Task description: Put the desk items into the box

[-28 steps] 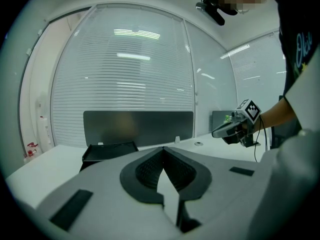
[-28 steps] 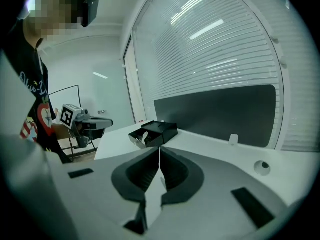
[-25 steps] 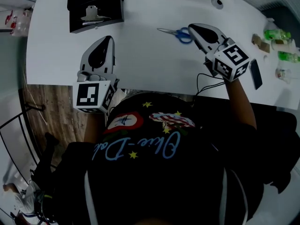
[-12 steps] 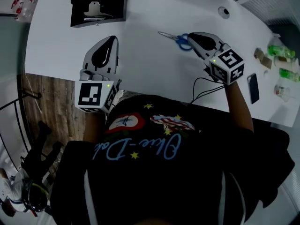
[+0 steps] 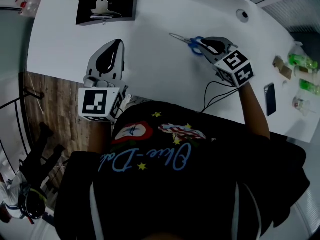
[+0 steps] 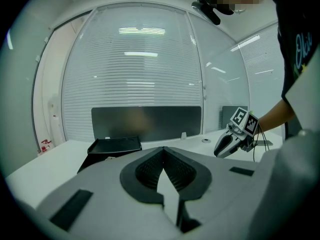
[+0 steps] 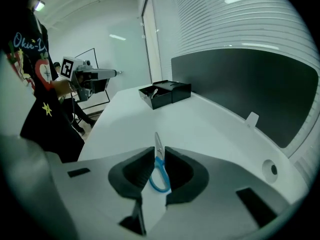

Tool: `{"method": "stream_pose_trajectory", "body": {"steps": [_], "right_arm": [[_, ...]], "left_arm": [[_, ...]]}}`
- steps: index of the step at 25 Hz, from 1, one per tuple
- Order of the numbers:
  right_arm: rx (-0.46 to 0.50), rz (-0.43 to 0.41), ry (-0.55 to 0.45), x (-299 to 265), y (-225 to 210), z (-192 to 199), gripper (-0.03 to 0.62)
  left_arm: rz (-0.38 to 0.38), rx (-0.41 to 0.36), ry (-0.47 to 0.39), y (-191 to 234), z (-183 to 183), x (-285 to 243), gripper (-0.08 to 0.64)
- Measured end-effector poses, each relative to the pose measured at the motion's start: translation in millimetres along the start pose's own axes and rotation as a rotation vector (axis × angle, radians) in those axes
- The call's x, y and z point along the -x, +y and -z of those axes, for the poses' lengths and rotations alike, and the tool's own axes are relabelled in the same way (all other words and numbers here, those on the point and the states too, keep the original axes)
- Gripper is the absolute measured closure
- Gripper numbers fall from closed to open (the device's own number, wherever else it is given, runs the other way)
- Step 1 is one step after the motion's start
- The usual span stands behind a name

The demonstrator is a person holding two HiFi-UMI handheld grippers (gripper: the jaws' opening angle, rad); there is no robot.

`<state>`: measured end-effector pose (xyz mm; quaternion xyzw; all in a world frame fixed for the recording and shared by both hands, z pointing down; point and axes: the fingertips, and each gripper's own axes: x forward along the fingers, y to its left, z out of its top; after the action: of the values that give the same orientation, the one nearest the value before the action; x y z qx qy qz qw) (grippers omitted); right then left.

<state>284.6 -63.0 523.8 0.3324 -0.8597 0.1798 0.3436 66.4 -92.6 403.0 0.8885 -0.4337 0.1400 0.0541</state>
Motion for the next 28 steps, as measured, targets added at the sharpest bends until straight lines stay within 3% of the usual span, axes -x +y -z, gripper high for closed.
{"method": "stream_pose_trajectory", "body": {"steps": [15, 28], "right_arm": [[0.194, -0.025, 0.206, -28, -1, 29, 0.486], [0.264, -0.048, 0.32, -44, -6, 49, 0.459]], "left_arm": [[-0.047, 0.025, 0.014, -2, 5, 12, 0.552], [-0.081, 0.03, 0.025, 5, 10, 16, 0.552]]}}
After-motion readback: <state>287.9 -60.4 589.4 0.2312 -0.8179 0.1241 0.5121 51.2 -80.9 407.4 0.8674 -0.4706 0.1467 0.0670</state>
